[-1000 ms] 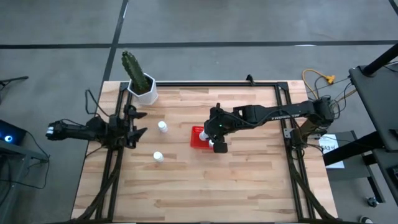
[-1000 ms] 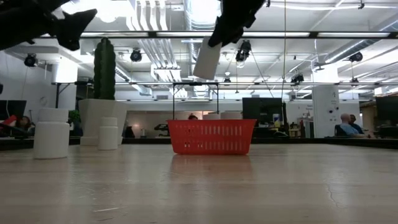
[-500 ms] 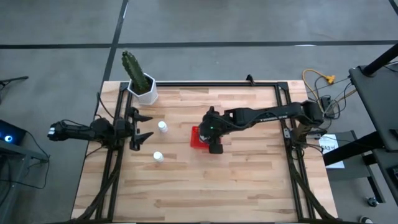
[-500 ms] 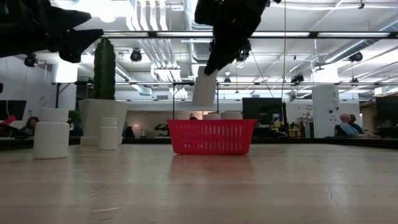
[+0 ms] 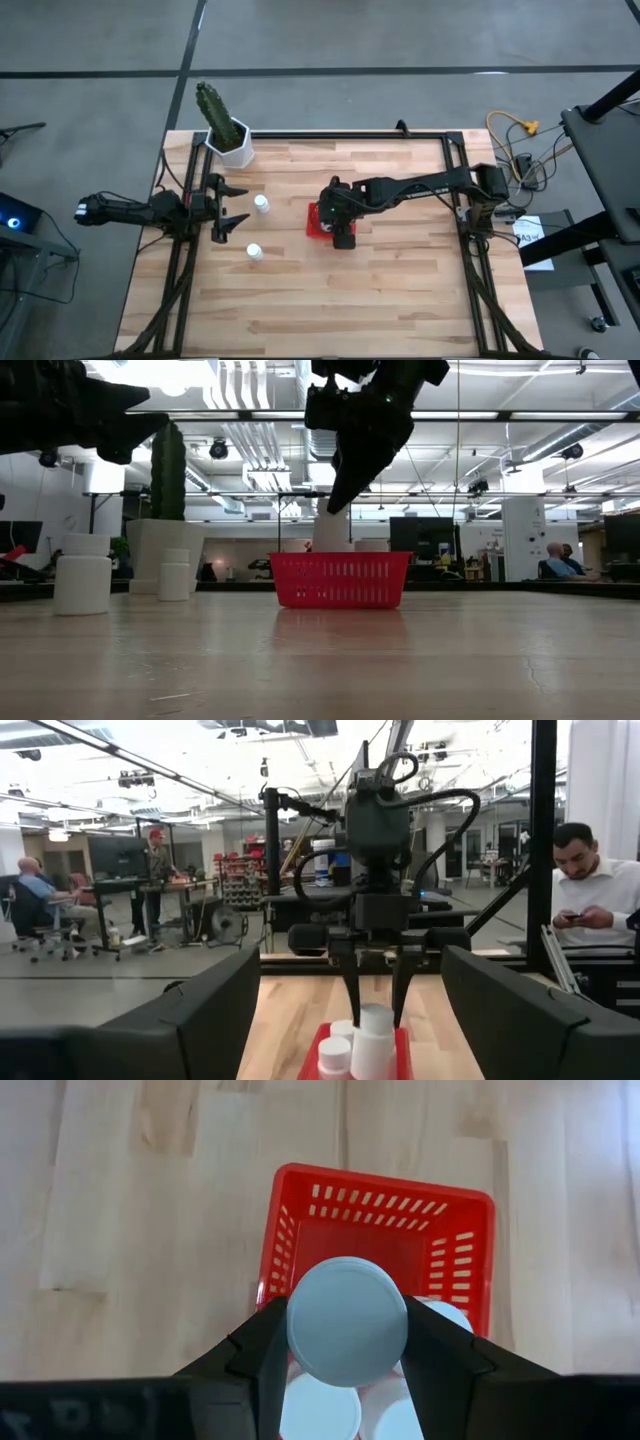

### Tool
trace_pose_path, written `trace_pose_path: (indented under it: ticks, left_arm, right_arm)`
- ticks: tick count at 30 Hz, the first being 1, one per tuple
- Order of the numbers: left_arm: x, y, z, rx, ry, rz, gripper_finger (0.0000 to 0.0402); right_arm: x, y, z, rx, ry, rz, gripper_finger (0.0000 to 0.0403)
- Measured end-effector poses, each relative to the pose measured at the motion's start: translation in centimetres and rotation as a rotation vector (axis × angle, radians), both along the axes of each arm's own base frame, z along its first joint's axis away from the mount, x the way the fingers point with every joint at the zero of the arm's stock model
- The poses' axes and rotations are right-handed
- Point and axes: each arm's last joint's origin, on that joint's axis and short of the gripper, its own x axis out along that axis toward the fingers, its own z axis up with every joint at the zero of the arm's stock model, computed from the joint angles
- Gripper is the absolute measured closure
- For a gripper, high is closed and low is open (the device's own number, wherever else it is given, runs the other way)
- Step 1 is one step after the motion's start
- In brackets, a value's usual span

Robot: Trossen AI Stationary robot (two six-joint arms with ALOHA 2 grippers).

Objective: Pick and place pill bottles into a basket
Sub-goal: Put the white pill bottle into the red bin

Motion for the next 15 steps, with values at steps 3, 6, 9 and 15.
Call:
trace_pose_path:
  ticks: [3, 6, 9, 15]
  left_arm:
    - [-0.02, 0.0, 0.01, 0.0, -0.001, 0.0, 0.0109]
    - [-0.02, 0.0, 0.01, 0.0, -0.001, 0.0, 0.0109]
    - [-0.01, 0.0, 0.0, 0.0, -0.001, 0.0, 0.0109]
    - [-0.03, 0.0, 0.03, 0.0, -0.003, 0.0, 0.0109]
  right_arm:
    - [-0.01, 0.0, -0.19, 0.0, 0.008, 0.0, 0.0258]
    - [-0.07, 0.0, -0.22, 0.002, 0.014, -0.003, 0.0258]
    - [-0.15, 0.02, -0.28, 0.008, 0.022, -0.001, 0.0258]
    - [-0.38, 0.14, -0.35, 0.041, 0.044, 0.005, 0.0258]
